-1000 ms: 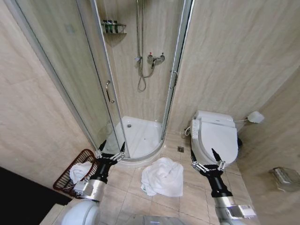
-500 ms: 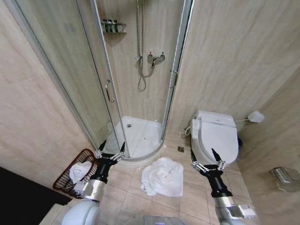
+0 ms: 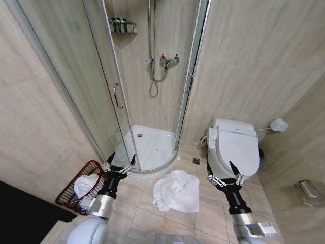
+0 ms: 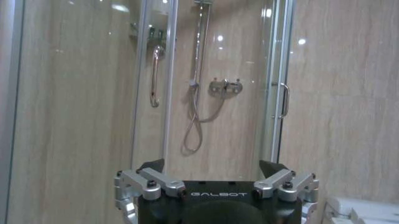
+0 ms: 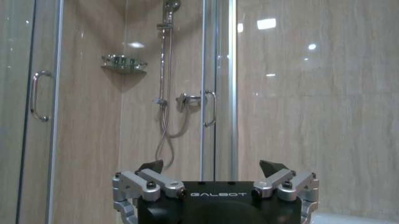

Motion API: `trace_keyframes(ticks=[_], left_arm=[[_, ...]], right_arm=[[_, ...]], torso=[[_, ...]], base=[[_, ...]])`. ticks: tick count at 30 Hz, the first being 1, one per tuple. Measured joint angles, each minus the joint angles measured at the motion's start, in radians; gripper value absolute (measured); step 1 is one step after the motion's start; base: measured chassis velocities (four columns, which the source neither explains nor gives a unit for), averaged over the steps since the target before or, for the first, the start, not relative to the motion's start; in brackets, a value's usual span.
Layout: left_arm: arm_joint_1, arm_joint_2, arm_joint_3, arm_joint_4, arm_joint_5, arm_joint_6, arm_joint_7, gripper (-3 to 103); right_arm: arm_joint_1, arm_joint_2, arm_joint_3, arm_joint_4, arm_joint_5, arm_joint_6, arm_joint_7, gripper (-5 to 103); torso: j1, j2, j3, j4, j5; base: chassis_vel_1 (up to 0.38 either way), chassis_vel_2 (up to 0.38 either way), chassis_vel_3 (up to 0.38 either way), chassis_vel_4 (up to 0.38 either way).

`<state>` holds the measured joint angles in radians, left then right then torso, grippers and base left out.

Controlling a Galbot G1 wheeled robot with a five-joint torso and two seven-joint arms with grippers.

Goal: Discard the used towel into the hamper.

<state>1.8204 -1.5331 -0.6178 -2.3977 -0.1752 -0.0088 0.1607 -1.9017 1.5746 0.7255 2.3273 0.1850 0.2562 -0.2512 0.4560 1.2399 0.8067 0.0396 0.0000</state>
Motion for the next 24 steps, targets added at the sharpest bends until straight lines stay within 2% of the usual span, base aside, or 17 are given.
trace_keyframes(ticks=[9, 24], left_arm=[[0.000, 0.000, 0.000, 0.000, 0.000, 0.000, 0.000, 99], [0.000, 0.000, 0.000, 0.000, 0.000, 0.000, 0.000, 99]], right_arm=[[0.000, 0.000, 0.000, 0.000, 0.000, 0.000, 0.000, 100], [0.000, 0.000, 0.000, 0.000, 0.000, 0.000, 0.000, 100]], torso=[[-0.025, -0.055, -0.030, 0.0000, 0.0000], [-0.057, -0.126, -0.069, 0.0000, 0.0000]], base=[[0.000, 0.000, 0.000, 0.000], [0.000, 0.000, 0.000, 0.000]])
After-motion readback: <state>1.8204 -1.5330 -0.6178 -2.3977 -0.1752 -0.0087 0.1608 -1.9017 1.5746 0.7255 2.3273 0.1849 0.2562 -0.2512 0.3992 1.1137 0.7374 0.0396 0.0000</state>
